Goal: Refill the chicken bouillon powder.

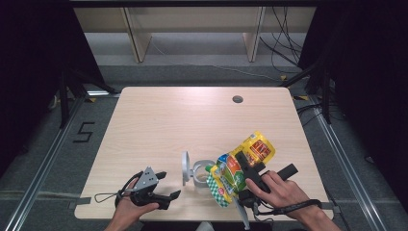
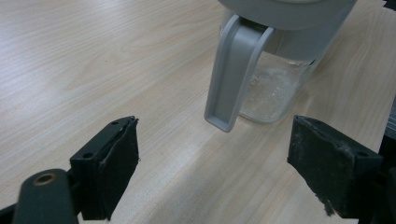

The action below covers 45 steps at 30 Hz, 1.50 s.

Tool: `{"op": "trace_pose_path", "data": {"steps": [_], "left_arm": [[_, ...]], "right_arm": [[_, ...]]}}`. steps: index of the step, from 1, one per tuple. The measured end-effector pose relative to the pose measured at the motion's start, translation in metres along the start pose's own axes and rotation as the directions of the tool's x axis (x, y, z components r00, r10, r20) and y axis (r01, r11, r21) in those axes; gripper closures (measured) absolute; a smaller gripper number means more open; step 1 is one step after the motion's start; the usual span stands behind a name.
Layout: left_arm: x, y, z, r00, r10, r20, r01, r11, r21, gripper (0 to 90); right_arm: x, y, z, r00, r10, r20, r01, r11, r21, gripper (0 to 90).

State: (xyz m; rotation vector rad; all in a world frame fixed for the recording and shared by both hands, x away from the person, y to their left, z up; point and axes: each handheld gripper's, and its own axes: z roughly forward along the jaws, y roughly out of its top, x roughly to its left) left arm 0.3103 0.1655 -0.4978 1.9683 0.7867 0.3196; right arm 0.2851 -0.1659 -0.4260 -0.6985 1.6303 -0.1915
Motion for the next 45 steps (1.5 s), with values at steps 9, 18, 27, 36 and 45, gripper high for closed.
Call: {"op": "trace_pose_path", "data": {"steps": [9, 18, 27, 36, 45], "left_arm": [[-0.001, 0.0, 0.0, 1.0, -0.005, -0.001, 0.005, 1.0, 0.002, 15.8], [-0.001, 0.0, 0.0, 0.9999, -0.004, -0.01, 0.004, 1.0, -0.001, 15.9], [0.001, 0.0, 0.0, 0.9999, 0.007, -0.015, -0.007, 0.9999, 0.012, 15.9], [0.001, 0.0, 0.0, 0.9999, 0.008, -0.014, -0.007, 1.0, 0.005, 15.9], [-0.001, 0.0, 0.0, 0.9999, -0.01, -0.012, 0.01, 0.9999, -0.004, 15.9]], "right_arm": [[-0.002, 0.001, -0.004, 0.9986, -0.052, 0.007, 0.052, 0.999, 0.001, 47.4], [-0.004, 0.002, -0.006, 0.9968, -0.079, 0.012, 0.079, 0.997, -0.008, 47.7], [-0.003, 0.001, -0.007, 0.9945, -0.102, 0.023, 0.102, 0.995, -0.009, 47.9], [-0.006, -0.003, -0.009, 0.9879, -0.151, 0.036, 0.152, 0.988, -0.018, 47.9], [-0.01, -0.001, -0.009, 0.9769, -0.21, 0.04, 0.211, 0.977, -0.016, 48.0]]}}
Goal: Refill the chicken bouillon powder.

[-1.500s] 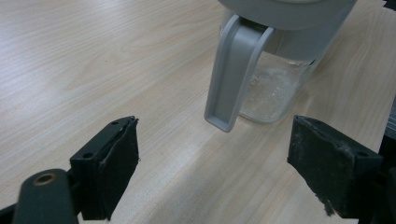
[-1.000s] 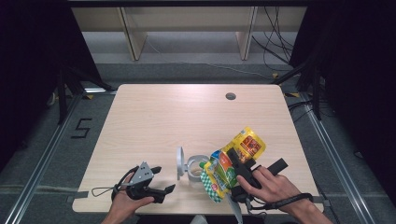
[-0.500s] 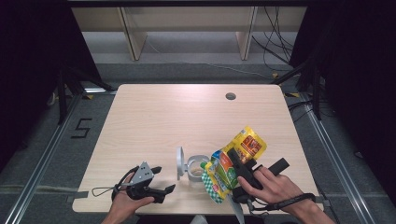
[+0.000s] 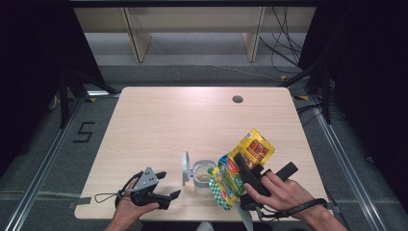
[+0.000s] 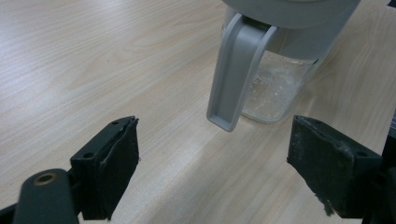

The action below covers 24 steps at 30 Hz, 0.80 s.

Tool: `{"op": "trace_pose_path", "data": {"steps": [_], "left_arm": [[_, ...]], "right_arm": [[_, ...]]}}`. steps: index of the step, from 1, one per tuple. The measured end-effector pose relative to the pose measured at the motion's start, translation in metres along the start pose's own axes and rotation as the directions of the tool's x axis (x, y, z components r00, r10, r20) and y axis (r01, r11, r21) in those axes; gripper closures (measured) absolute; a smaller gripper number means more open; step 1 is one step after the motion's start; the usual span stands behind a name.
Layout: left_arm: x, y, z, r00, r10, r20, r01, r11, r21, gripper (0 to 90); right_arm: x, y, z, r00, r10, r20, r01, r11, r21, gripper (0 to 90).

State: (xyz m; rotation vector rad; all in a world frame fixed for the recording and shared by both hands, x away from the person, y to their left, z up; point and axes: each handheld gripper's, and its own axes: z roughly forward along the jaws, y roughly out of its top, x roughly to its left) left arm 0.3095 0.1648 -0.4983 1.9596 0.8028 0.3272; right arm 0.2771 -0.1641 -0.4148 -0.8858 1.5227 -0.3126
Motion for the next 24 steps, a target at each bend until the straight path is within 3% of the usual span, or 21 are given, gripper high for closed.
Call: {"op": "trace_pose_path", "data": {"steps": [2, 3, 4, 5, 6, 8, 9, 10, 13, 17, 20, 24], "left_arm": [[0.001, 0.0003, -0.0009, 0.9999, 0.013, 0.003, -0.013, 0.9999, 0.005, 15.9], [0.0009, 0.0003, -0.0008, 0.9999, 0.011, 0.002, -0.011, 0.9999, 0.003, 15.9], [0.0009, 0.0003, -0.0006, 1.0, 0.01, 0.002, -0.01, 1.0, 0.003, 15.9], [0.0009, 0.0003, -0.0005, 1.0, 0.008, 0.002, -0.008, 1.0, 0.004, 16.0], [0.0008, 0.0003, -0.0005, 1.0, 0.008, 0.002, -0.008, 1.0, 0.004, 15.9], [0.0006, 0.0003, -0.0006, 1.0, 0.01, 0.002, -0.01, 0.9999, 0.004, 15.9], [0.0006, 0.0004, -0.0006, 0.9999, 0.011, 0.002, -0.012, 0.9999, 0.004, 15.9], [0.0007, 0.0004, -0.0006, 0.9999, 0.014, 0.0, -0.014, 0.9999, 0.004, 15.9], [0.0009, 0.0004, 0.0, 0.9998, 0.019, -0.002, -0.019, 0.9998, 0.002, 15.9], [0.0002, 0.0003, 0.0002, 1.0, 0.008, -0.002, -0.008, 1.0, 0.001, 15.9], [0.002, 0.0004, -0.0009, 0.9994, 0.032, -0.012, -0.032, 0.9991, 0.026, 15.9], [0.001, 0.0003, -0.0004, 0.9998, 0.016, -0.006, -0.016, 0.9998, 0.012, 15.9]], "right_arm": [[-0.0033, 0.0001, 0.0019, 0.9995, -0.031, 0.003, 0.031, 0.999, -0.018, 48.0], [-0.0004, -0.0002, 0.0006, 1.0, 0.003, -0.002, -0.003, 1.0, 0.002, 48.0], [-0.0036, 0.0001, 0.0025, 0.9991, -0.042, 0.002, 0.042, 0.999, -0.024, 48.0], [-0.0041, -0.0003, 0.0029, 0.9986, -0.052, 0.001, 0.052, 0.998, -0.03, 48.1], [-0.001, -0.001, 0.0013, 0.9999, -0.011, -0.008, 0.011, 1.0, -0.007, 48.0], [-0.0026, -0.0029, 0.0009, 0.9993, -0.037, -0.004, 0.037, 0.999, 0.002, 48.0], [-0.0008, -0.0026, 0.0007, 1.0, -0.002, -0.005, 0.002, 1.0, 0.002, 48.0], [-0.0006, -0.0029, 0.0006, 1.0, 0.0, -0.004, 0.0, 1.0, 0.004, 48.1], [-0.0011, -0.003, 0.001, 0.9997, -0.021, -0.008, 0.021, 1.0, -0.004, 48.1], [-0.0012, -0.0033, 0.0007, 0.9998, -0.016, -0.007, 0.016, 1.0, -0.009, 48.1], [-0.0019, -0.0033, 0.0003, 0.9998, -0.021, -0.007, 0.021, 1.0, -0.014, 48.2], [-0.0078, -0.0041, -0.0008, 0.9963, -0.086, 0.01, 0.086, 0.996, -0.032, 48.2]]}}
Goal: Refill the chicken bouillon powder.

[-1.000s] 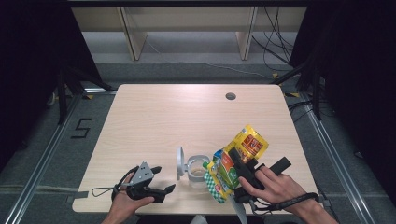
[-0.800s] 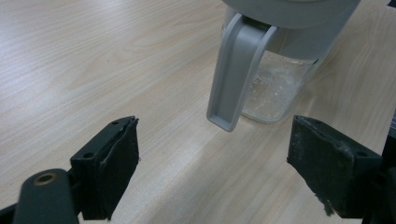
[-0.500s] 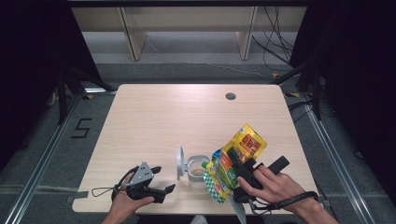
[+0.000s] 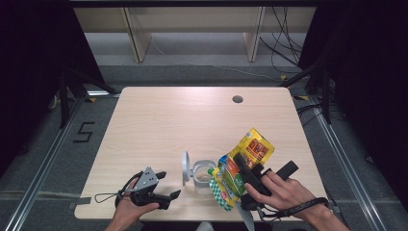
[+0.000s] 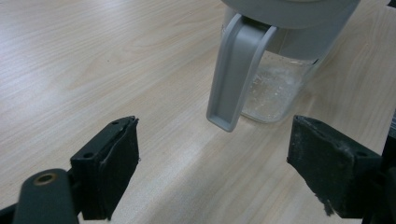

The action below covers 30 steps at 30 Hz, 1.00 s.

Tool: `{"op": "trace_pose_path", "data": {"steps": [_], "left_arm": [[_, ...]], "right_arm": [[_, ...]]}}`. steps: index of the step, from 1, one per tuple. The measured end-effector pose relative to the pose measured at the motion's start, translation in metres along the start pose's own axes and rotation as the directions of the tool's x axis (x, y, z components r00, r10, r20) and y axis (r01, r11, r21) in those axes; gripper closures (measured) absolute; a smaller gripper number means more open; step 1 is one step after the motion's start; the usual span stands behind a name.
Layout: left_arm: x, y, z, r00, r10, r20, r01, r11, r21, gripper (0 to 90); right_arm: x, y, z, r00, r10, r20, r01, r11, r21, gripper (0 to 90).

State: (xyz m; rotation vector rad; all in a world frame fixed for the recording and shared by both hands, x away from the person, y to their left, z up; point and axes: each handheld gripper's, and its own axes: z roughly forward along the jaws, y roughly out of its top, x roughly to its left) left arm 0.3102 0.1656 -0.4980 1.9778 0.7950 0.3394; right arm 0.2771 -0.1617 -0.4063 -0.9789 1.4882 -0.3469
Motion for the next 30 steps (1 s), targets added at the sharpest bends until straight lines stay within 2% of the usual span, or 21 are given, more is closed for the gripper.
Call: {"op": "trace_pose_path", "data": {"steps": [1, 2, 3, 4, 5, 6, 7, 8, 9, 10, 13, 14, 15, 17, 18, 19, 20, 23, 30], "left_arm": [[0.0003, -0.0001, 0.0002, 1.0, 0.001, 0.005, -0.001, 1.0, -0.001, 15.9], [0.0002, -0.0001, 0.0002, 1.0, 0.0, 0.005, 0.0, 1.0, 0.0, 15.9], [0.0002, -0.0001, 0.0002, 1.0, 0.002, 0.006, -0.002, 1.0, 0.001, 15.9], [0.0007, -0.0001, 0.0, 1.0, 0.009, 0.0, -0.009, 0.9999, 0.01, 15.9], [-0.0007, -0.0001, 0.0002, 1.0, -0.004, 0.002, 0.004, 1.0, -0.002, 15.9], [-0.0016, -0.0002, 0.0003, 0.9999, -0.015, 0.004, 0.015, 0.9999, -0.009, 15.9], [-0.0008, 0.0, -0.0002, 1.0, -0.005, 0.003, 0.005, 1.0, -0.005, 15.9], [0.0, 0.0002, 0.0002, 1.0, 0.006, 0.006, -0.006, 0.9999, -0.01, 16.0], [0.0014, 0.0003, -0.0005, 0.9998, 0.021, -0.001, -0.021, 0.9998, 0.004, 16.0], [0.0007, -0.0002, 0.0001, 1.0, 0.0, 0.005, 0.0, 1.0, 0.002, 15.9], [0.0, -0.0001, 0.0005, 1.0, -0.002, 0.005, 0.002, 1.0, 0.0, 15.9], [-0.0012, -0.0002, 0.0008, 0.9999, -0.012, 0.008, 0.012, 0.9999, -0.008, 15.9], [0.0009, 0.0001, 0.0, 0.9998, 0.017, 0.004, -0.017, 0.9998, 0.009, 15.9], [-0.0003, -0.0002, 0.0007, 1.0, 0.004, 0.007, -0.004, 1.0, -0.002, 15.9], [0.0, -0.0002, 0.0007, 1.0, 0.005, 0.008, -0.005, 1.0, 0.0, 15.9], [-0.0003, -0.0004, 0.0008, 1.0, 0.0, 0.007, 0.0, 1.0, -0.002, 16.0], [-0.0003, -0.0003, 0.0008, 1.0, -0.001, 0.008, 0.001, 1.0, -0.002, 15.9], [-0.0003, -0.0002, 0.0008, 1.0, 0.002, 0.008, -0.002, 1.0, -0.002, 15.9], [-0.0004, -0.0003, 0.001, 1.0, 0.002, 0.007, -0.002, 1.0, -0.001, 15.9]], "right_arm": [[0.0022, -0.0001, -0.0017, 0.9984, 0.056, 0.0, -0.056, 0.998, 0.017, 48.2], [0.0017, 0.0001, -0.0017, 0.9979, 0.064, 0.0, -0.064, 0.998, 0.017, 48.2], [-0.0003, 0.0009, -0.0005, 0.9995, 0.033, 0.003, -0.033, 0.999, 0.006, 48.2], [0.001, 0.0019, -0.0005, 0.9994, 0.033, -0.004, -0.033, 0.999, 0.009, 48.2], [0.0009, 0.0025, 0.0001, 0.9997, 0.023, -0.008, -0.023, 1.0, 0.004, 48.2], [0.0011, 0.0023, 0.0004, 0.9993, 0.035, -0.01, -0.035, 0.999, 0.002, 48.3], [0.002, 0.0026, 0.0014, 0.9984, 0.056, -0.005, -0.056, 0.998, -0.009, 48.3], [0.0008, 0.0023, 0.0023, 0.9992, 0.04, 0.001, -0.04, 0.999, -0.014, 48.3], [-0.0005, 0.0019, 0.0032, 0.9997, 0.023, 0.007, -0.023, 1.0, -0.017, 48.3], [0.0005, 0.0012, 0.0023, 0.9993, 0.037, 0.001, -0.037, 0.999, -0.003, 48.3], [-0.0002, 0.0007, 0.0019, 0.9998, 0.019, -0.01, -0.019, 1.0, 0.001, 48.3], [0.0002, 0.0007, 0.002, 0.9996, 0.027, -0.009, -0.027, 1.0, -0.001, 48.3], [0.0006, 0.0005, 0.0019, 0.9993, 0.037, -0.006, -0.037, 0.999, 0.001, 48.3], [0.0013, 0.0003, 0.0022, 0.9987, 0.051, 0.0, -0.051, 0.999, 0.0, 48.3], [0.0012, -0.0002, 0.003, 0.9982, 0.058, -0.015, -0.058, 0.998, -0.007, 48.3], [0.0008, -0.0009, 0.0037, 0.9987, 0.051, -0.01, -0.051, 0.999, -0.007, 48.3], [0.0014, -0.0015, 0.0037, 0.9978, 0.063, -0.018, -0.063, 0.998, -0.003, 48.3], [0.0008, -0.003, 0.0057, 0.9986, 0.049, -0.02, -0.049, 0.999, -0.01, 48.3], [-0.0016, -0.0035, 0.0066, 0.9983, 0.054, -0.023, -0.054, 0.998, -0.016, 48.3]]}}
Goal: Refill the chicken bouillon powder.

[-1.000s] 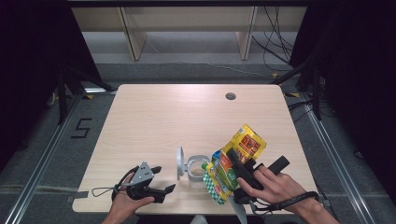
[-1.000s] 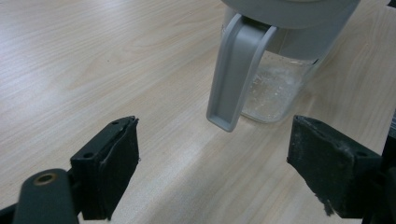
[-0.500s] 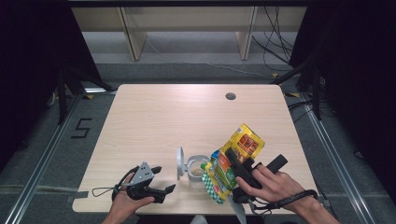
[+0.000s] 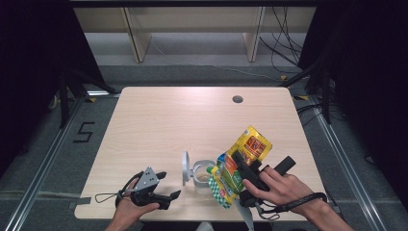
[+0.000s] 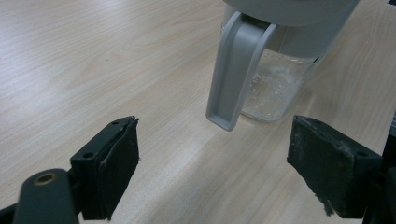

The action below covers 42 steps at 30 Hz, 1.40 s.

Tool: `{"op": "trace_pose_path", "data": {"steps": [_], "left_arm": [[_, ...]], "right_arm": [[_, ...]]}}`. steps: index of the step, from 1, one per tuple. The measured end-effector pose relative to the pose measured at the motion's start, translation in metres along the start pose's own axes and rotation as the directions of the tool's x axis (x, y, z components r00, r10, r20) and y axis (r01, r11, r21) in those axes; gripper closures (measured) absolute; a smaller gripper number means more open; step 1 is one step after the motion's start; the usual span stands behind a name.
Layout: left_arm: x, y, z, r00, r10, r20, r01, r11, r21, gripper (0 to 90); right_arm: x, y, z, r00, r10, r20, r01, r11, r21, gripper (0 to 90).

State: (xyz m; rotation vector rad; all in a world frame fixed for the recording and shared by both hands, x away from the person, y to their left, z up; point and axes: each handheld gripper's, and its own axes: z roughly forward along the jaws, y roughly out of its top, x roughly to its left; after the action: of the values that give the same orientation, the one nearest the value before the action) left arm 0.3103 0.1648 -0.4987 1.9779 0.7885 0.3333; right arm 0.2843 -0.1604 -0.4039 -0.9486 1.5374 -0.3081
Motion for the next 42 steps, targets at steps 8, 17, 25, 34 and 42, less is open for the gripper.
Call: {"op": "trace_pose_path", "data": {"steps": [8, 17, 25, 34, 42], "left_arm": [[0.0002, -0.0001, -0.0001, 1.0, 0.001, -0.001, -0.001, 1.0, 0.0, 15.9], [0.0001, 0.0003, 0.0, 0.9999, 0.012, 0.003, -0.012, 0.9999, -0.004, 16.0], [-0.0013, -0.0002, 0.0003, 1.0, 0.004, -0.001, -0.004, 1.0, 0.003, 16.0], [0.0002, 0.0004, 0.0001, 0.9996, 0.027, 0.001, -0.027, 0.9996, 0.003, 16.0], [-0.0022, -0.0002, 0.0008, 1.0, -0.003, 0.002, 0.003, 1.0, 0.0, 16.0]], "right_arm": [[-0.0038, -0.0002, 0.0008, 1.0, -0.009, 0.002, 0.009, 1.0, -0.007, 48.4], [-0.0042, 0.0008, 0.0018, 0.9985, -0.054, 0.001, 0.054, 0.998, -0.01, 48.4], [-0.0035, 0.0009, 0.002, 0.9993, -0.038, 0.001, 0.038, 0.999, -0.013, 48.4], [-0.0066, 0.0007, 0.002, 0.9981, -0.061, 0.004, 0.061, 0.998, -0.013, 48.4], [-0.0066, 0.0058, 0.0036, 0.9991, -0.042, 0.0, 0.042, 0.998, -0.036, 48.6]]}}
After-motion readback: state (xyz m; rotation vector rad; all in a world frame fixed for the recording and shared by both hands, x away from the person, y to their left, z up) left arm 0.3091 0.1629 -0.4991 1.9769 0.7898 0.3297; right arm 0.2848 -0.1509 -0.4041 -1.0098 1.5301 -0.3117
